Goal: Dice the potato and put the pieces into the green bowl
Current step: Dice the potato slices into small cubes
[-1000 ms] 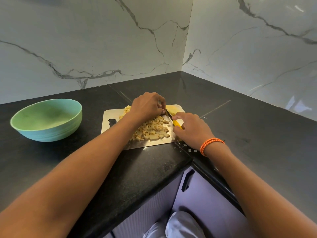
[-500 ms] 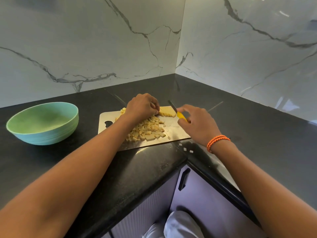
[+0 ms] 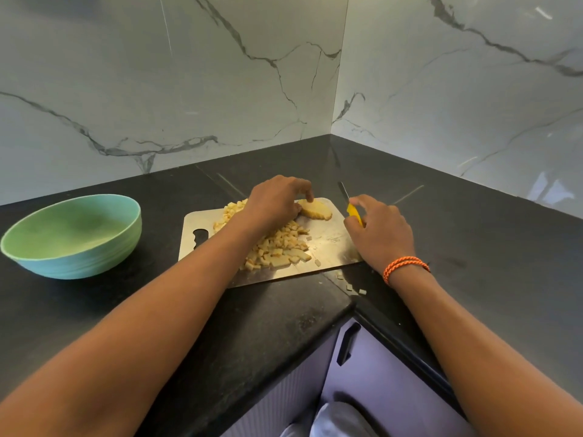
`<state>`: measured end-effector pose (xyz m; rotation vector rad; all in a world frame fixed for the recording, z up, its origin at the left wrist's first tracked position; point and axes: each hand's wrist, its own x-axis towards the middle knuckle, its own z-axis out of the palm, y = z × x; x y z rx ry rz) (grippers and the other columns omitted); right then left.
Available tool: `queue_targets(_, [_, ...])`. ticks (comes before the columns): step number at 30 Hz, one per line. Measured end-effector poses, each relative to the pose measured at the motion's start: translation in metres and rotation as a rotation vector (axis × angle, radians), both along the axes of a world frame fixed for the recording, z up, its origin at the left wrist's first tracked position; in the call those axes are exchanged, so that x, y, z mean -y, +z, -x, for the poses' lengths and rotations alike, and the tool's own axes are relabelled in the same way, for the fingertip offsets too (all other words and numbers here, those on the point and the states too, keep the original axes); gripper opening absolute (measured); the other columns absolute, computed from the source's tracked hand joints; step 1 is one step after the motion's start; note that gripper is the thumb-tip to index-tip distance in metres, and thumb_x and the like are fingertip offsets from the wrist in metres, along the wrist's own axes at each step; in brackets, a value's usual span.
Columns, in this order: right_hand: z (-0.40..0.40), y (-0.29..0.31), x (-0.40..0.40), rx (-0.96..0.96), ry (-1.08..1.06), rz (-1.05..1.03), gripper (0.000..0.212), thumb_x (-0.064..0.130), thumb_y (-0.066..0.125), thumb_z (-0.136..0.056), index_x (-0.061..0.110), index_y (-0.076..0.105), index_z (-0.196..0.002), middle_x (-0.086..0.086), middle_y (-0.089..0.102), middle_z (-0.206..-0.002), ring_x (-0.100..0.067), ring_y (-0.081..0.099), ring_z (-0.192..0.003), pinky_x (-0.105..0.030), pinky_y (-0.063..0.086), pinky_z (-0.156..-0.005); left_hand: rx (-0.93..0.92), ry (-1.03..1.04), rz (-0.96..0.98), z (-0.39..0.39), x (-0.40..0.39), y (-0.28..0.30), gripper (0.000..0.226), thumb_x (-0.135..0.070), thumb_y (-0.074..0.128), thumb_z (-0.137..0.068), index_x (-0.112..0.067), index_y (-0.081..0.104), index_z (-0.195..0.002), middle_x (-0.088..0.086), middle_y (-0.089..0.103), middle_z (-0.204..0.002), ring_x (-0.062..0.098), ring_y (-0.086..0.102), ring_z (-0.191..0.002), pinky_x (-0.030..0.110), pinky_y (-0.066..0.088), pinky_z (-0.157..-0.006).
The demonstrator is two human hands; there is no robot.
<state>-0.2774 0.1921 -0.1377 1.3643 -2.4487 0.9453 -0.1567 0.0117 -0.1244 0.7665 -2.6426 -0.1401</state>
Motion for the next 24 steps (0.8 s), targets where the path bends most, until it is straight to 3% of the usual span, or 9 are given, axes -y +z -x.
queue_targets(3, [0.001,0.0,0.001,0.009,-0.002,0.009,0.038,0.033,0.057,-0.098,0.024,0.062,-0.135,-0.003,0.071,-0.097,-0.023,0.063,-0.083,-0.032,0.044,-0.071,0.151,-0.107,-0.046,0.006,-0.002,0.002,0.069,-0.006,0.066,-0.098,-0.044,0.049,-0.152,-0.002,0.054,-0.154,0.024,0.051,-0.139,0.038,0.052,-0.101])
queue_targets(5, [0.002,0.0,0.002,0.024,0.009,0.012,0.038,0.034,0.058,-0.098,0.024,0.063,-0.134,0.0,0.07,-0.095,-0.021,0.063,-0.081,-0.033,0.05,-0.071,0.233,-0.152,-0.002,0.01,-0.003,0.004,0.078,-0.001,0.064,-0.097,-0.044,0.042,-0.157,-0.002,0.052,-0.156,0.023,0.048,-0.141,0.034,0.05,-0.101])
queue_targets(7, [0.002,-0.001,0.003,0.039,0.021,0.013,0.038,0.034,0.058,-0.098,0.024,0.063,-0.134,0.002,0.07,-0.094,-0.02,0.063,-0.079,-0.036,0.055,-0.074,0.252,-0.175,0.034,0.012,-0.004,0.008,0.075,0.0,0.064,-0.096,-0.043,0.047,-0.155,-0.003,0.056,-0.153,0.022,0.051,-0.136,0.033,0.05,-0.099])
queue_targets(11, [0.002,-0.001,0.002,0.061,0.027,0.018,0.038,0.034,0.059,-0.099,0.024,0.063,-0.135,-0.001,0.072,-0.104,-0.019,0.063,-0.084,-0.03,0.048,-0.074,0.21,-0.153,0.057,0.011,-0.004,0.006,0.064,-0.003,0.064,-0.097,-0.041,0.057,-0.148,-0.006,0.06,-0.148,0.02,0.056,-0.13,0.033,0.053,-0.097])
queue_targets(14, [-0.001,-0.001,0.002,0.062,0.041,0.01,0.039,0.034,0.059,-0.099,0.024,0.062,-0.137,-0.002,0.072,-0.108,-0.019,0.064,-0.086,-0.033,0.054,-0.077,0.188,-0.126,0.082,0.007,0.0,0.008,0.052,-0.015,0.066,-0.099,-0.041,0.062,-0.144,-0.007,0.063,-0.144,0.019,0.057,-0.125,0.037,0.055,-0.099])
queue_targets(18, [-0.005,-0.001,0.001,0.052,0.062,-0.031,0.04,0.036,0.058,-0.099,0.026,0.061,-0.137,-0.001,0.072,-0.11,-0.02,0.065,-0.091,-0.04,0.058,-0.082,0.108,-0.071,0.086,0.003,0.004,0.005,0.038,-0.043,0.067,-0.099,-0.04,0.068,-0.137,-0.008,0.065,-0.138,0.015,0.057,-0.121,0.029,0.048,-0.089])
queue_targets(20, [-0.006,0.0,0.001,0.039,0.06,-0.055,0.04,0.037,0.056,-0.099,0.027,0.06,-0.138,0.0,0.072,-0.107,-0.019,0.065,-0.088,-0.042,0.059,-0.082,0.058,-0.041,0.068,0.003,0.005,0.001,0.041,-0.056,0.067,-0.096,-0.037,0.072,-0.133,-0.011,0.069,-0.134,0.013,0.06,-0.119,0.028,0.048,-0.085])
queue_targets(24, [-0.009,-0.001,0.001,0.01,0.06,-0.09,0.04,0.036,0.052,-0.101,0.028,0.057,-0.141,-0.001,0.072,-0.101,-0.019,0.065,-0.082,-0.044,0.059,-0.081,0.022,0.028,0.057,0.006,0.006,-0.003,0.045,-0.061,0.071,-0.092,-0.033,0.076,-0.127,-0.012,0.074,-0.126,0.011,0.065,-0.107,0.028,0.051,-0.077])
